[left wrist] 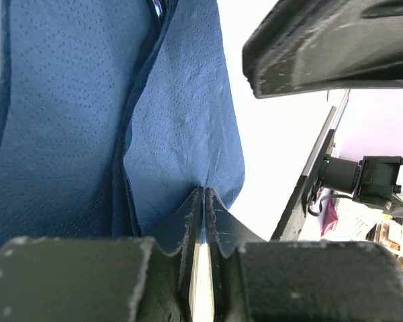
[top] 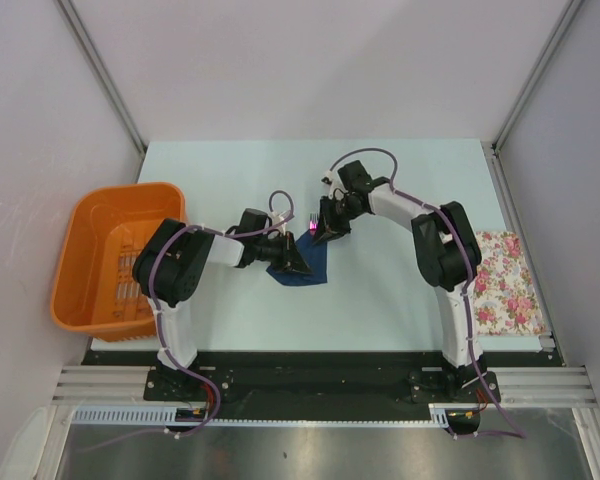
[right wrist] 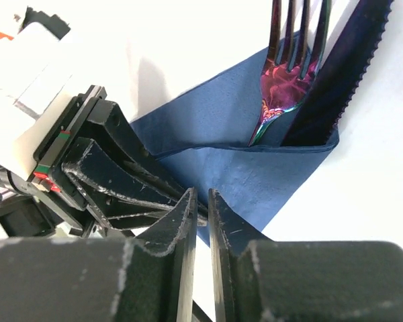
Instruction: Place the utensils on the paper napkin and roll it up
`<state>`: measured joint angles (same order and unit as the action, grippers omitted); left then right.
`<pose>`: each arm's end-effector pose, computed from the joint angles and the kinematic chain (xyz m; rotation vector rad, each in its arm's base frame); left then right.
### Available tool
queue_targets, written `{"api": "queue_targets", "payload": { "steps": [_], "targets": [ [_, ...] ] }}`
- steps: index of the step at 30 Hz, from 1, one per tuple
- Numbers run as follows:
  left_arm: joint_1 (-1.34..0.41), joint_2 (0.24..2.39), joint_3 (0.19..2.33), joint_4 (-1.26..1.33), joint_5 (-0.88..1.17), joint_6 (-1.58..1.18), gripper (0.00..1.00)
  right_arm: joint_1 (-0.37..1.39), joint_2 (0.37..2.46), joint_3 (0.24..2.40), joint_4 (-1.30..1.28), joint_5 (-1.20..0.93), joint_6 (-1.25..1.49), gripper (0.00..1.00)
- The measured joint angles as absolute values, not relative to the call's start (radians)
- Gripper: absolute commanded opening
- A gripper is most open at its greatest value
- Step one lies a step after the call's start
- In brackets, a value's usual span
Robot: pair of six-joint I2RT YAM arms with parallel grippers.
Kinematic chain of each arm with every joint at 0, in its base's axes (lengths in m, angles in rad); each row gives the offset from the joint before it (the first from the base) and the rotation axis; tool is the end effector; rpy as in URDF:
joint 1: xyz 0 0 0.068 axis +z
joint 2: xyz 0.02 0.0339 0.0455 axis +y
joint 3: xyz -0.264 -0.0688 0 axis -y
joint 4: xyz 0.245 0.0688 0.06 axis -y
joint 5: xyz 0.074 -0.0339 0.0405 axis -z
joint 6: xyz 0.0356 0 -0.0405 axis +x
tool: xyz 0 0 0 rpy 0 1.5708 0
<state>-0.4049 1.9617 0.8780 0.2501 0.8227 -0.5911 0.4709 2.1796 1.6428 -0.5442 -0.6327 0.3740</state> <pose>0.3154 -0.1636 0.0964 0.1878 2.5385 -1.4251 0.4008 0.2277 0.1657 -0.3575 2.7332 1.1018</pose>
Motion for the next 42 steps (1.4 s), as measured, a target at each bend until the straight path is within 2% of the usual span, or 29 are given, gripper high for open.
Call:
{"api": "queue_targets", "payload": {
  "steps": [10, 13, 14, 16, 19, 20, 23, 26, 30, 36, 42],
  "targets": [
    [-0.405, 1.962, 0.880, 0.245, 0.823, -0.590, 0.13, 0.524, 2.199, 1.664, -0.576, -0.572, 0.335, 0.12],
    [-0.405, 1.962, 0.880, 0.246, 0.825, -0.586, 0.19, 0.535, 2.232, 1.673, -0.575, -0.548, 0.331, 0.09],
    [-0.405, 1.962, 0.880, 0.247, 0.826, -0.586, 0.24, 0.536, 2.248, 1.678, -0.574, -0.538, 0.326, 0.08],
    [-0.405, 1.962, 0.880, 0.252, 0.836, -0.587, 0.29, 0.537, 2.269, 1.689, -0.578, -0.553, 0.328, 0.07],
    [-0.405, 1.949, 0.880, 0.250, 0.843, -0.583, 0.42, 0.538, 2.272, 1.693, -0.583, -0.553, 0.316, 0.06],
    [-0.405, 1.938, 0.879, 0.238, 0.839, -0.578, 0.51, 0.538, 2.272, 1.693, -0.583, -0.553, 0.313, 0.06],
    [-0.402, 1.887, 0.874, 0.188, 0.814, -0.556, 0.65, 0.538, 2.270, 1.684, -0.573, -0.558, 0.308, 0.05],
    [-0.382, 1.797, 0.852, 0.123, 0.773, -0.538, 0.71, 0.536, 2.261, 1.663, -0.550, -0.565, 0.303, 0.05],
    [-0.311, 1.703, 0.835, 0.026, 0.708, -0.512, 0.73, 0.535, 2.254, 1.645, -0.528, -0.570, 0.300, 0.04],
    [-0.212, 1.688, 0.798, -0.090, 0.641, -0.473, 0.73, 0.533, 2.253, 1.642, -0.522, -0.575, 0.298, 0.04],
    [-0.210, 1.692, 0.798, -0.090, 0.640, -0.470, 0.72, 0.533, 2.253, 1.642, -0.522, -0.576, 0.298, 0.04]
  ]
}}
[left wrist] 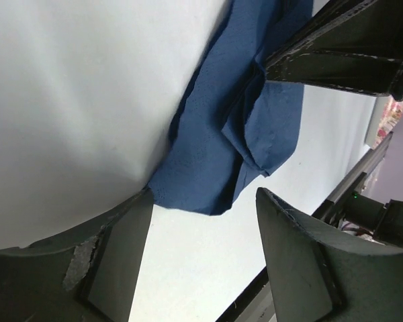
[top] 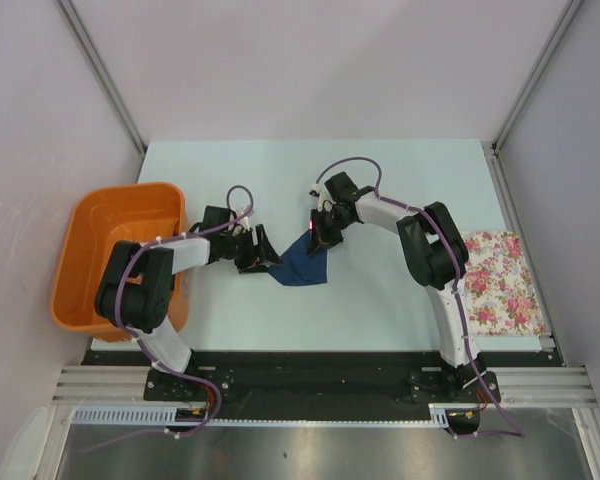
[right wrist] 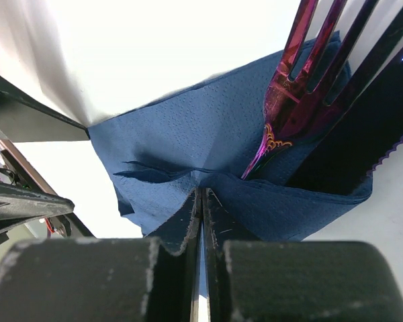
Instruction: Place the utensils on the paper napkin and roll it up
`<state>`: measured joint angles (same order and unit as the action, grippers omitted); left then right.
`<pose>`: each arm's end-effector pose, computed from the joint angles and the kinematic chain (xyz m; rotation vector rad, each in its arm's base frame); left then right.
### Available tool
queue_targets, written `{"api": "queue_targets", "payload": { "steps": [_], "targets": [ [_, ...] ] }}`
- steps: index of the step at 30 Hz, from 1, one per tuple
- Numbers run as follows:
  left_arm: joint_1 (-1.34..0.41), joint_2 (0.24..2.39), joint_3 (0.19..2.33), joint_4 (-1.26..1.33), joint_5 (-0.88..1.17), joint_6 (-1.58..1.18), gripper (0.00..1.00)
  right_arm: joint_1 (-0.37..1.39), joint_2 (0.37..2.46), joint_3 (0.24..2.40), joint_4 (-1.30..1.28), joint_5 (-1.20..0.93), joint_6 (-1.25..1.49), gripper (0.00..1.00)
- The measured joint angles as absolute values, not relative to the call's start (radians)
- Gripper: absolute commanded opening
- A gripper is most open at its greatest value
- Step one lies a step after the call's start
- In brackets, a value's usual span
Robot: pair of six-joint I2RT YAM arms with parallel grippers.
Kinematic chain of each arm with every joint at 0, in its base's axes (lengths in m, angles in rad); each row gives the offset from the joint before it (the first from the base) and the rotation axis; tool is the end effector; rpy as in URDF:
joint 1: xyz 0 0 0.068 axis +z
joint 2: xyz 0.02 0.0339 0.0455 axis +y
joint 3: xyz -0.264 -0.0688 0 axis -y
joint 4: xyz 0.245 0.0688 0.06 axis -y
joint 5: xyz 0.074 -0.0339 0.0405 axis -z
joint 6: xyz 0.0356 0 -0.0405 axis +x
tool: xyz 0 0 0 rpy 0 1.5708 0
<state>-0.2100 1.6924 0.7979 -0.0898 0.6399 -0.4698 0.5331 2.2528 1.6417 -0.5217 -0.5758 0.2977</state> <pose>0.2977 -0.0852 0.1366 -0.0788 2.6105 -1.0734 0.3911 0.2533 0.1330 -0.5123 2.7604 1.0107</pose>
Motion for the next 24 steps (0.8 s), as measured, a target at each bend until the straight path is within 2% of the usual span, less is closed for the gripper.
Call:
{"api": "queue_targets", "payload": {
  "steps": [11, 24],
  "targets": [
    [-0.226, 1.740, 0.825, -0.043, 0.689, -0.487, 0.73, 0.533, 2.253, 1.641, -0.521, -0.576, 0.298, 0.03],
    [-0.154, 1.689, 0.785, -0.101, 0.678, -0.463, 0.72, 0.533, 2.253, 1.641, -0.521, -0.576, 0.302, 0.02]
  ]
}}
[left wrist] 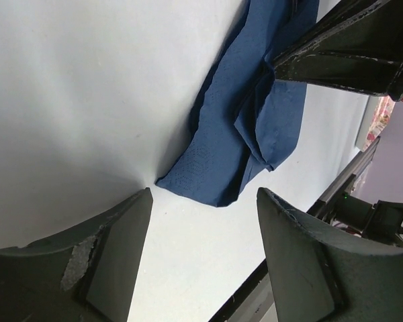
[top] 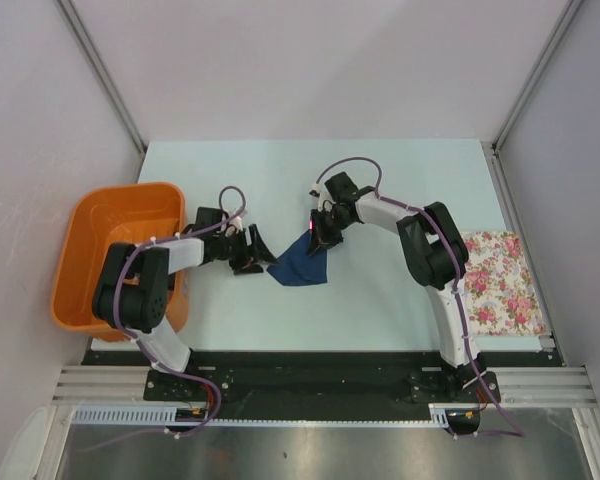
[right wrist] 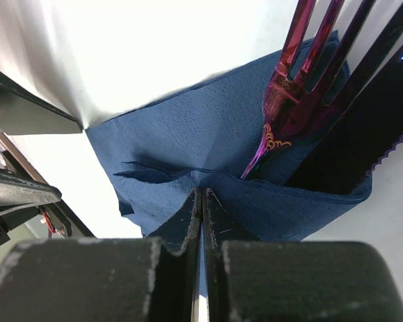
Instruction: Place the utensils on the paper napkin and roll it up
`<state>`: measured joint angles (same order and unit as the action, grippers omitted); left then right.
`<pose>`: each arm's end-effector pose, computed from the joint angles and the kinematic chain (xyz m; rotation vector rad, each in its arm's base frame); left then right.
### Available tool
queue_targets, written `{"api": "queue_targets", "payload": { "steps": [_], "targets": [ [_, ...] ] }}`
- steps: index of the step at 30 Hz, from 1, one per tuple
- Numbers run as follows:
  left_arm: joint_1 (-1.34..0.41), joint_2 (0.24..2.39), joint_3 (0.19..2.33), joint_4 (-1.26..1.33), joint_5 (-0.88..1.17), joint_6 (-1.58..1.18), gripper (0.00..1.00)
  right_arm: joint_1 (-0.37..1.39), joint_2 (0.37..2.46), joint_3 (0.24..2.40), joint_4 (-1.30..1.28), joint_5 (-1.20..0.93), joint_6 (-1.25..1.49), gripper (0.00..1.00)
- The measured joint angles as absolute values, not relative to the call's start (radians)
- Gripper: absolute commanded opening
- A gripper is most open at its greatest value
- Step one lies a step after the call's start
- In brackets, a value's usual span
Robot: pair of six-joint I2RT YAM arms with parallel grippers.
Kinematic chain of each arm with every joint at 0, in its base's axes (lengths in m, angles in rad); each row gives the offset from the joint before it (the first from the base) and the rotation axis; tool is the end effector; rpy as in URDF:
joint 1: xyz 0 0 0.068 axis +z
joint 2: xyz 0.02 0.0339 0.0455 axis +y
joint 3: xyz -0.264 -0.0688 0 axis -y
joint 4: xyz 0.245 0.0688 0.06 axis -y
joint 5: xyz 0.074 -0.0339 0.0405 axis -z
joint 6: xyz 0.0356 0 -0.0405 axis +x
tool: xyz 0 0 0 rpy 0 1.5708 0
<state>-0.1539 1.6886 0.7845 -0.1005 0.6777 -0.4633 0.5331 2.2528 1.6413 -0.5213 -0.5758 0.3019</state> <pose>0.2972 -0.0687 0.1344 -0.1370 2.6059 -1.1010 0.3911 0.2533 0.1329 -0.5068 2.7627 1.0116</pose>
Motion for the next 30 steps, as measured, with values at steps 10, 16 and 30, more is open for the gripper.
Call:
{"api": "queue_targets", "payload": {
  "steps": [10, 16, 30],
  "targets": [
    [-0.266, 1.803, 0.816, 0.095, 0.768, -0.543, 0.69, 0.533, 2.254, 1.641, -0.521, -0.576, 0.307, 0.02],
    [-0.320, 1.874, 0.859, 0.202, 0.797, -0.595, 0.69, 0.533, 2.255, 1.643, -0.522, -0.576, 0.313, 0.02],
    [-0.295, 1.922, 0.941, 0.190, 0.783, -0.577, 0.74, 0.532, 2.259, 1.650, -0.530, -0.577, 0.314, 0.01]
  ]
}}
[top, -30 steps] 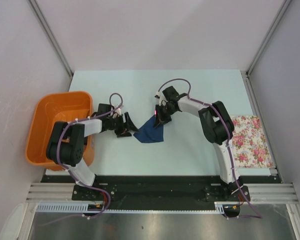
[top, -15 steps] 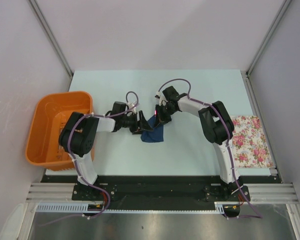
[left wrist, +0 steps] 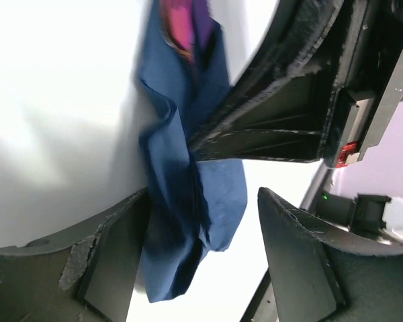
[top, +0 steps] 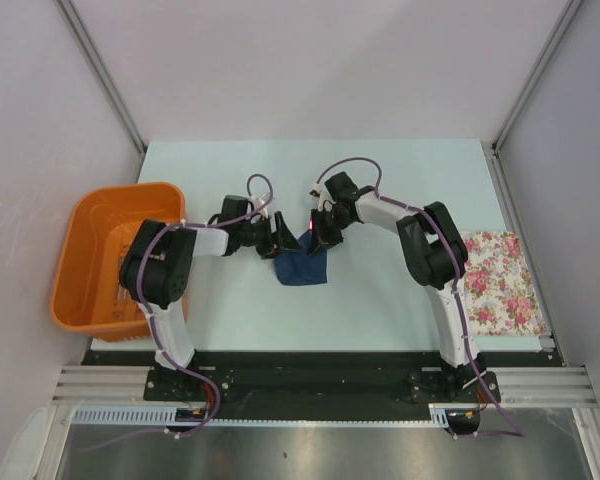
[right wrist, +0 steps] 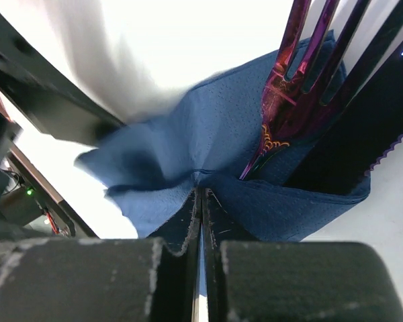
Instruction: Place the utensils on the paper napkin and roll it up
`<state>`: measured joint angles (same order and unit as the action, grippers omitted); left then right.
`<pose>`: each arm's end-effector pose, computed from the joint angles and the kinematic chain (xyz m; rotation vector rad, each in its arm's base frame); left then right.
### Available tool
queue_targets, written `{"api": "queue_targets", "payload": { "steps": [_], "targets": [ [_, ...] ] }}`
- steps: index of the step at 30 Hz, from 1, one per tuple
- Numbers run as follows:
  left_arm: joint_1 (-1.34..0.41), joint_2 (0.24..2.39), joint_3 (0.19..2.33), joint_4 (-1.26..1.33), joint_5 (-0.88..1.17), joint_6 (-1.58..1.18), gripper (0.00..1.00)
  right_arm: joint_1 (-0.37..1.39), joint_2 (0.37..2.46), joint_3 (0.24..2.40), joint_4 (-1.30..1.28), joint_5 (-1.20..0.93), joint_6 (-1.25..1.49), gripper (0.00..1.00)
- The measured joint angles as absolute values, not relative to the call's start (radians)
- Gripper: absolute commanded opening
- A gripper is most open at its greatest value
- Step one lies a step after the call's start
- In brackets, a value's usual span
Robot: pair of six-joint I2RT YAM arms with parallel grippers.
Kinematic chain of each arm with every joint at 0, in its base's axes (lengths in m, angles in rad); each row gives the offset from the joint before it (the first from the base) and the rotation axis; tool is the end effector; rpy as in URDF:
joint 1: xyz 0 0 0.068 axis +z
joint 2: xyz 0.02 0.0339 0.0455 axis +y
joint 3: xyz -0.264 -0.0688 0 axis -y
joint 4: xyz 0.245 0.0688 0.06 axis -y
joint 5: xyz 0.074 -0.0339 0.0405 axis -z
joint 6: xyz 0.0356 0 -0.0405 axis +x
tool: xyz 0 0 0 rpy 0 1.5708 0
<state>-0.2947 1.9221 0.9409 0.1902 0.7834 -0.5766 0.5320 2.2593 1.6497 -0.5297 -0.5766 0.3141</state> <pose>0.3436 -0.1306 0.1205 0.0670 2.4635 -1.3312 0.3921 0.2533 0.1320 -0.4875 2.7760 1.0136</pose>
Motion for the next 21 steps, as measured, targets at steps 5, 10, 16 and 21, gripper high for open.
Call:
{"api": "queue_targets", "payload": {
  "steps": [5, 10, 16, 21],
  "targets": [
    [-0.240, 1.892, 0.916, 0.177, 0.763, -0.541, 0.71, 0.532, 2.261, 1.652, -0.532, -0.578, 0.318, 0.01],
    [-0.231, 1.892, 0.911, 0.175, 0.775, -0.521, 0.67, 0.531, 2.264, 1.657, -0.537, -0.579, 0.321, 0.01],
    [-0.233, 1.891, 0.886, 0.170, 0.825, -0.514, 0.64, 0.530, 2.266, 1.658, -0.538, -0.583, 0.322, 0.01],
    [-0.222, 1.876, 0.851, 0.154, 0.870, -0.514, 0.62, 0.530, 2.267, 1.661, -0.541, -0.583, 0.322, 0.01]
  ]
}}
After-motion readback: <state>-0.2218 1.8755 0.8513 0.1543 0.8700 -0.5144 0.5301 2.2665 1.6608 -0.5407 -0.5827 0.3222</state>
